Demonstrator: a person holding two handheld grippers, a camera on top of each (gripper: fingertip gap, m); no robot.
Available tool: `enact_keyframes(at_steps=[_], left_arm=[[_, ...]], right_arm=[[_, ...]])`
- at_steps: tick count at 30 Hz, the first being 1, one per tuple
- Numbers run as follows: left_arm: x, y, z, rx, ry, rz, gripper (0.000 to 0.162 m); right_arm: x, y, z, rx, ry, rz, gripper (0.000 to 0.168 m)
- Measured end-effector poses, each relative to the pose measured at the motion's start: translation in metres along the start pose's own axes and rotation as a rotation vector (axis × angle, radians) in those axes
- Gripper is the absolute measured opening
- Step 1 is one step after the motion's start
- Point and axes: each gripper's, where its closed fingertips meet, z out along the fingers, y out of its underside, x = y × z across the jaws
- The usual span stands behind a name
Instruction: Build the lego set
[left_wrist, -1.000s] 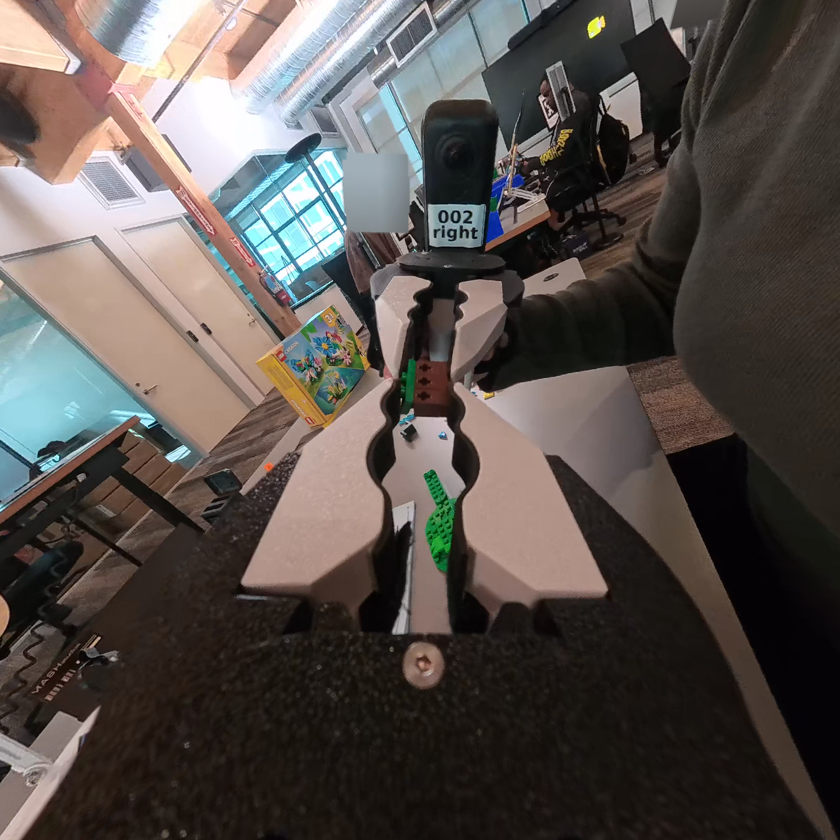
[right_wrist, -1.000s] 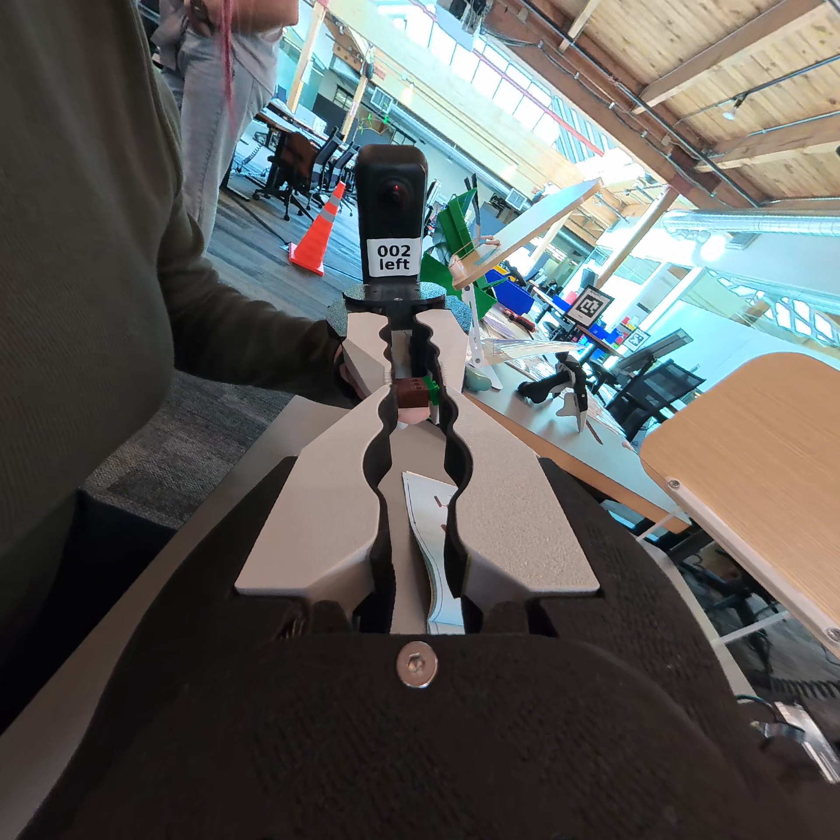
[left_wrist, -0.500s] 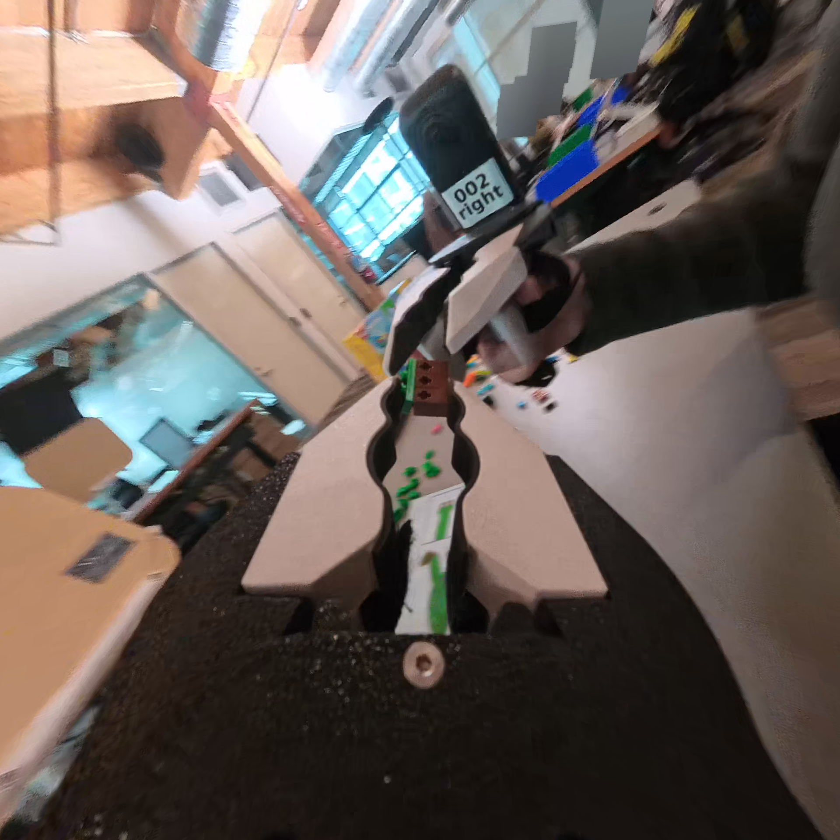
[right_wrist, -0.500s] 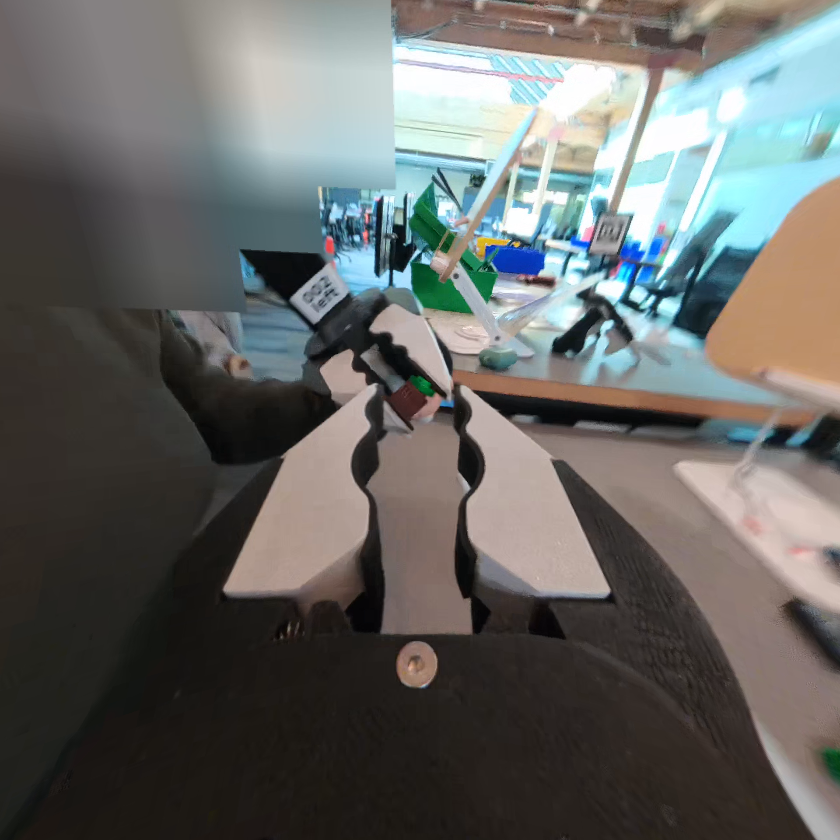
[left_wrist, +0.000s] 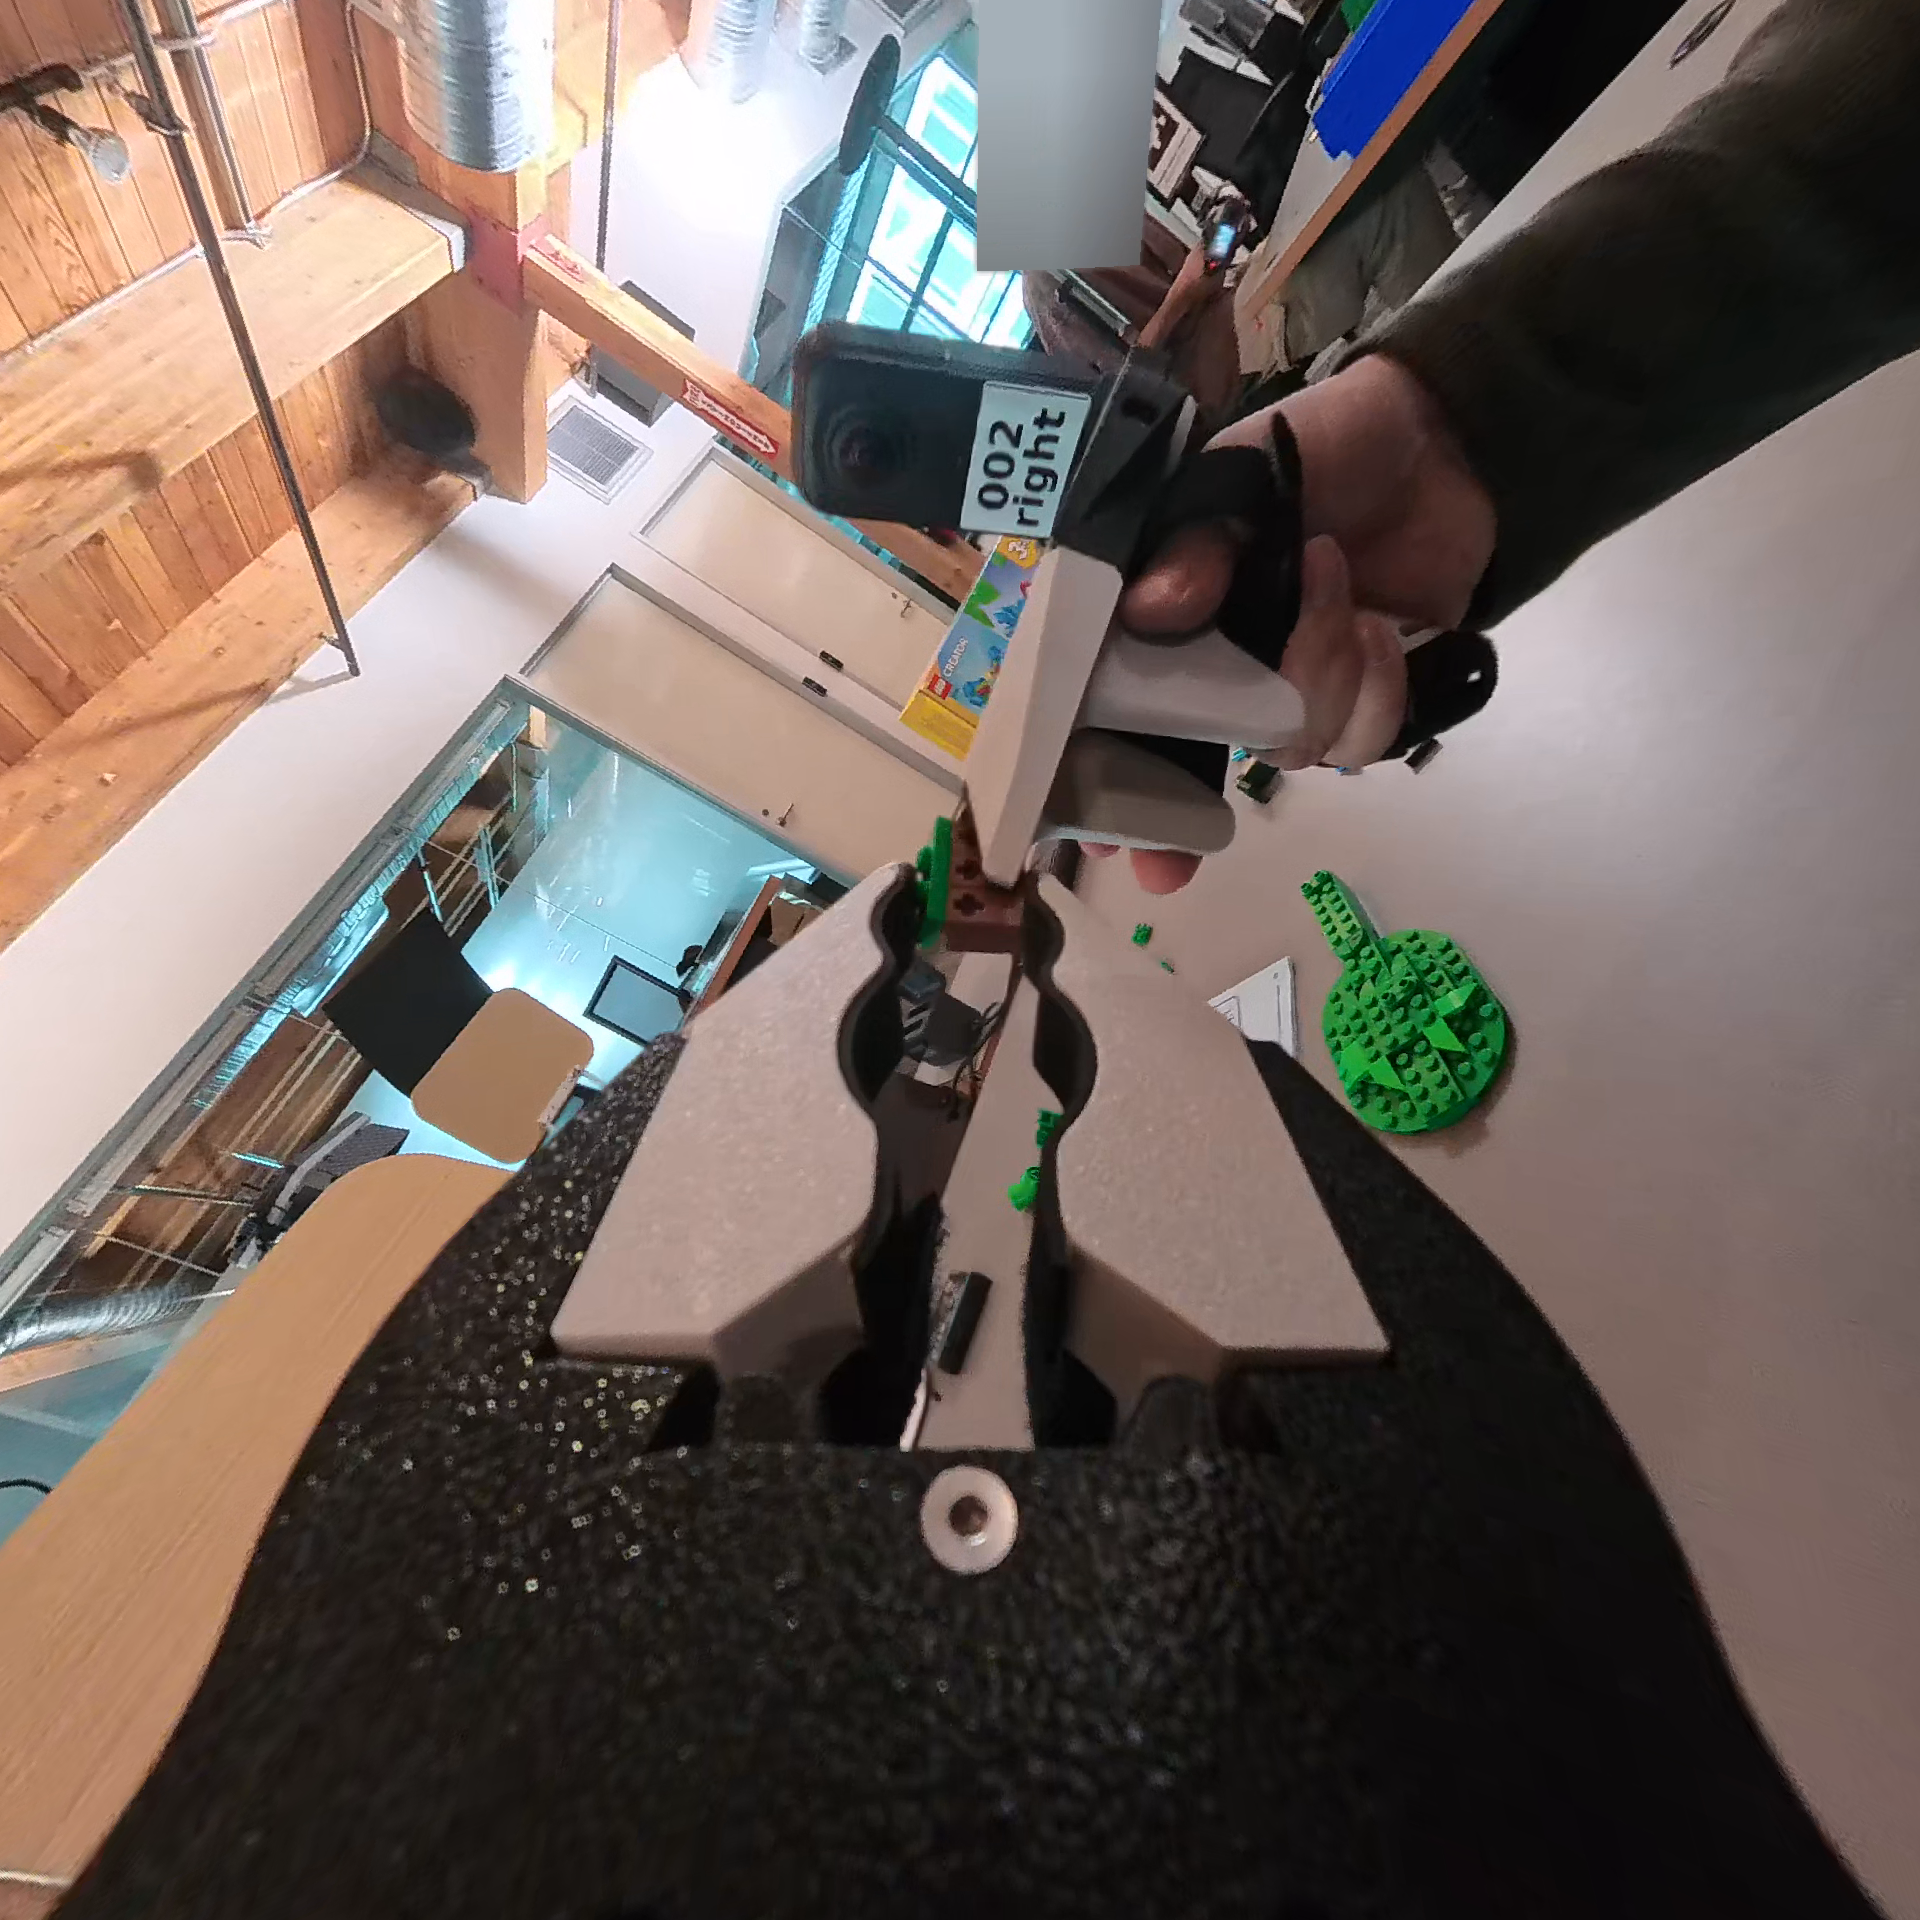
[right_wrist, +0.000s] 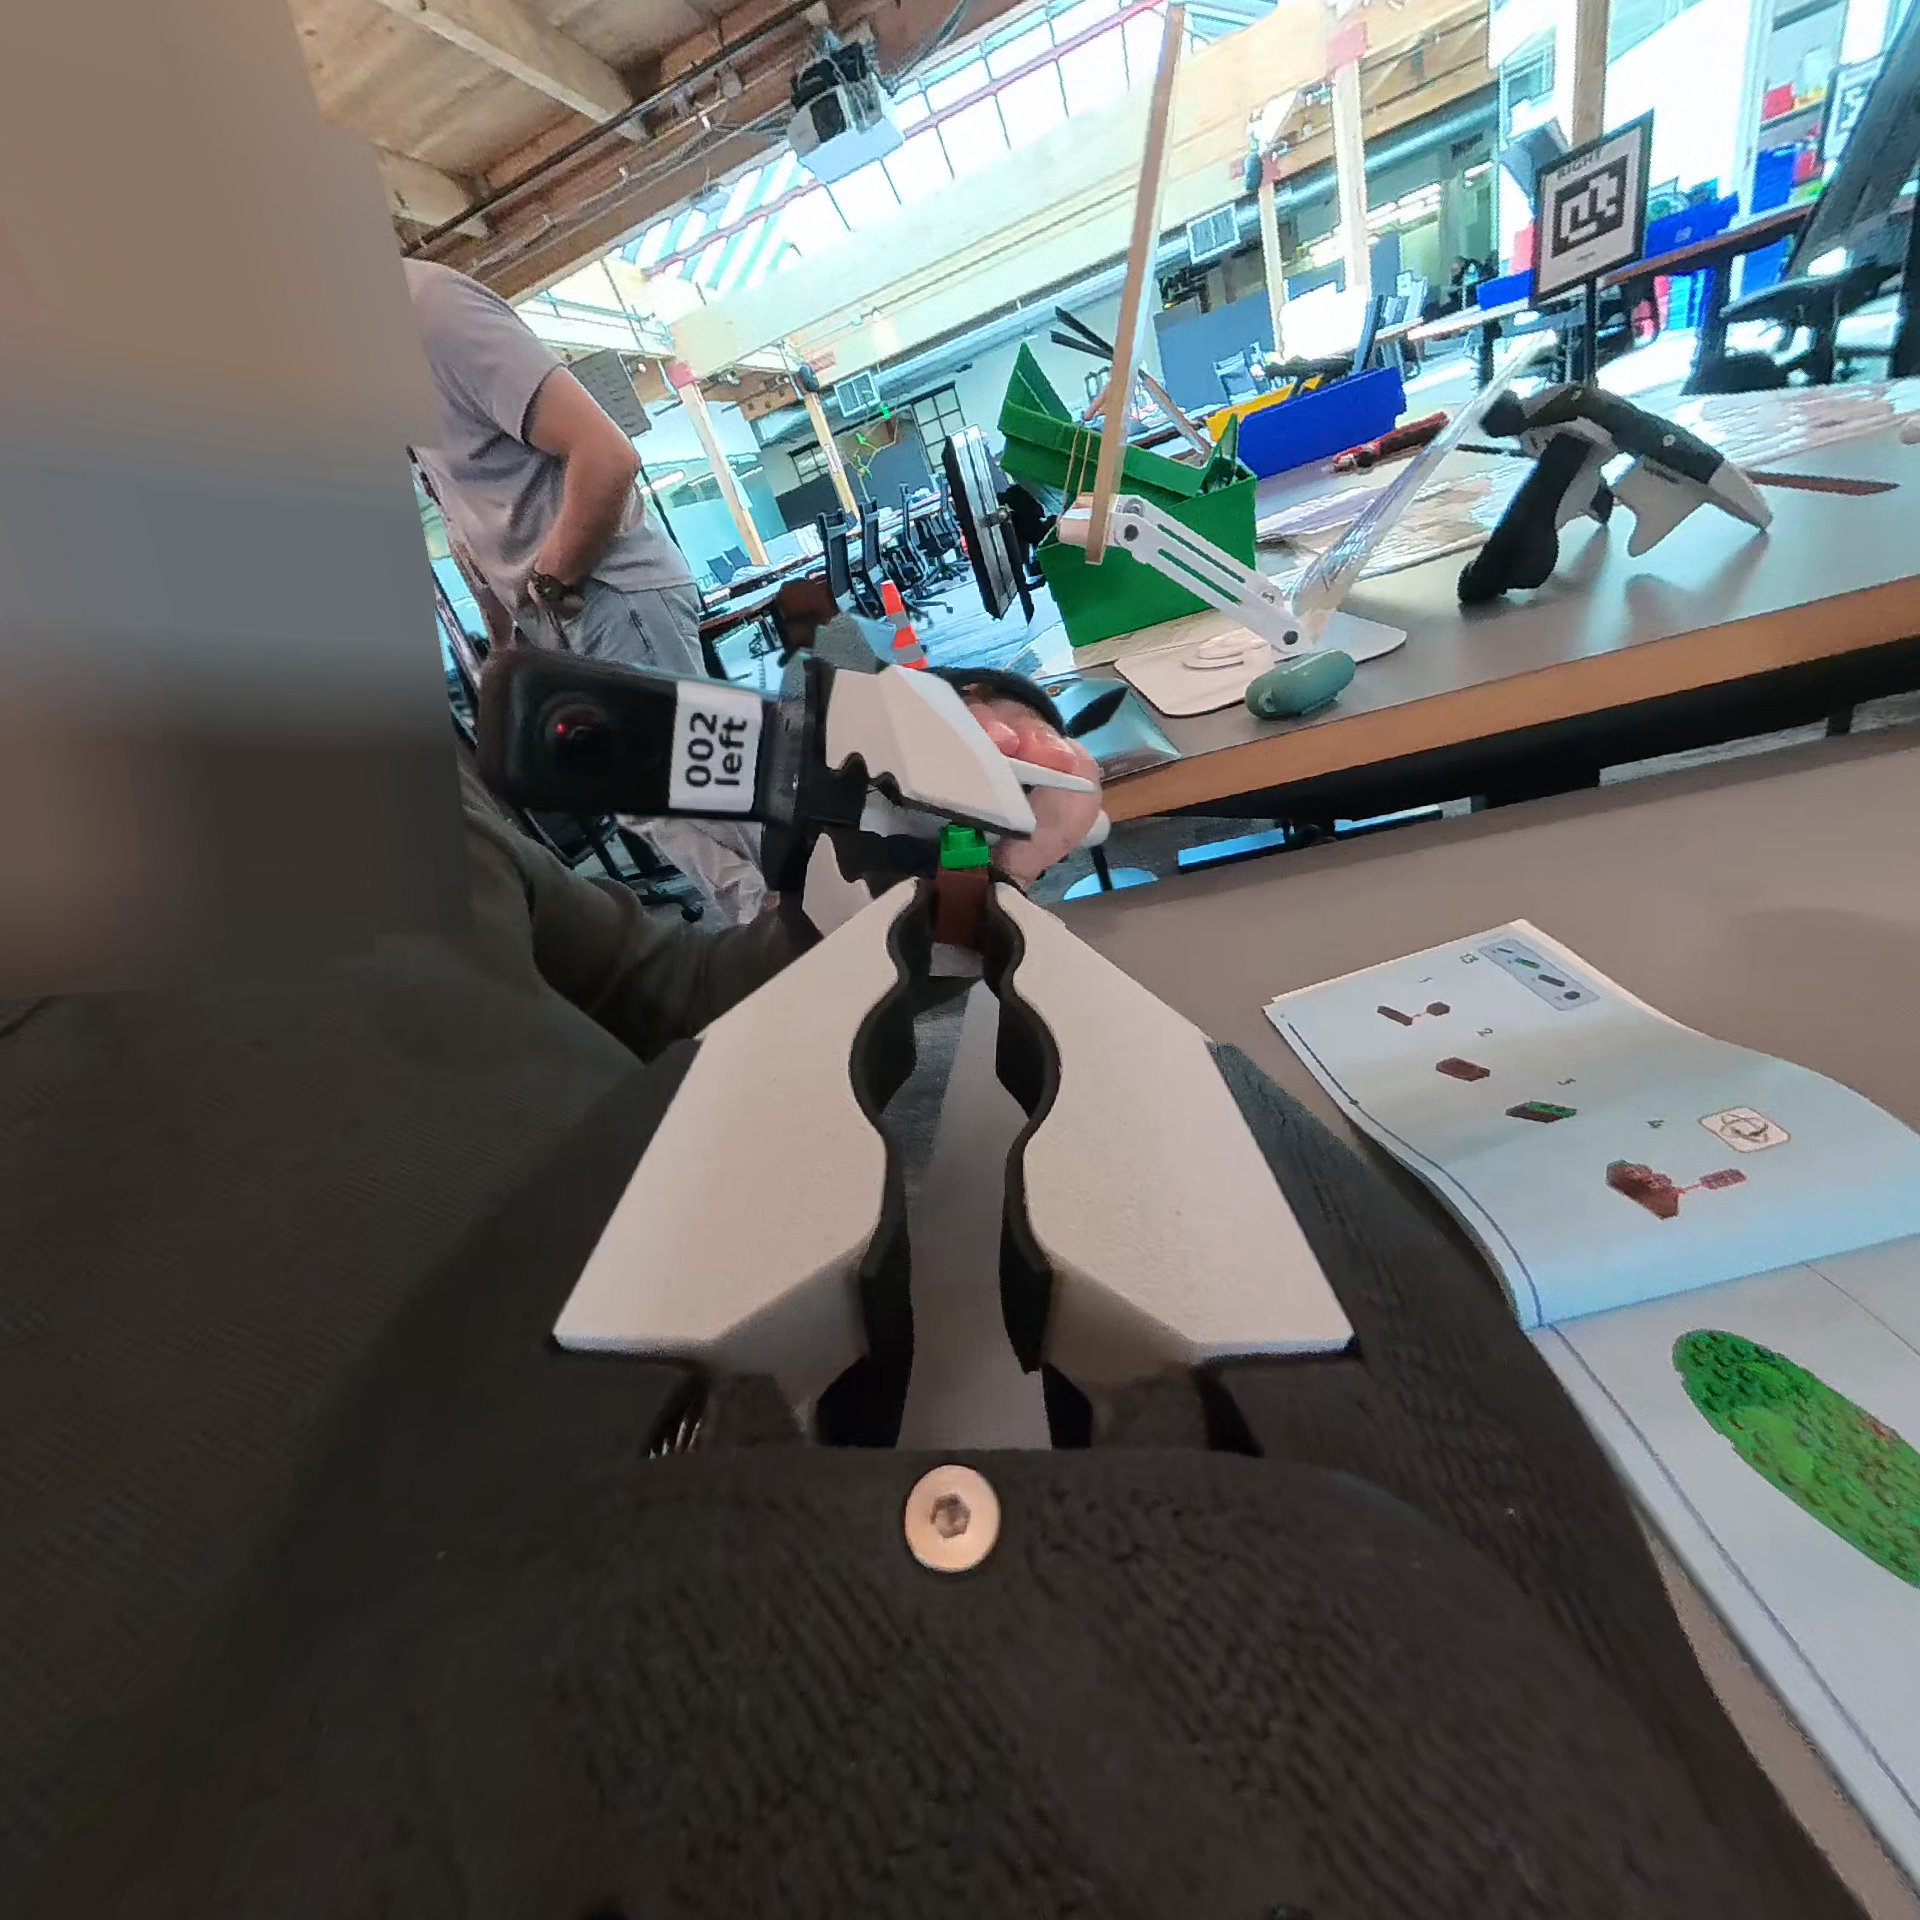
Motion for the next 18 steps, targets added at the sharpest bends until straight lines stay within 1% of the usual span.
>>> enact_keyframes(at_steps=[4,7,11,14,15,18], left_arm=[[0.005,0.000,0.000,0.007,0.045,-0.027,0.018],[0.006,-0.002,0.000,0.016,0.048,-0.027,0.018],[0.002,-0.002,0.000,-0.002,-0.020,0.080,0.016],[0.003,0.006,0.001,-0.091,-0.051,0.288,0.016],[0.004,0.007,0.001,-0.104,-0.044,0.301,0.016],[0.006,0.011,0.002,-0.106,-0.011,0.240,0.016]], right_arm=[[-0.002,0.004,-0.001,-0.032,0.013,-0.112,0.007],[-0.004,0.004,-0.001,-0.036,0.010,-0.133,0.006],[-0.003,0.001,-0.001,-0.014,0.005,-0.053,0.006],[0.003,0.006,-0.002,-0.030,0.033,-0.037,0.006],[0.004,0.007,-0.002,-0.034,0.040,-0.041,0.006],[0.008,0.009,-0.001,-0.037,0.074,-0.076,0.006]])
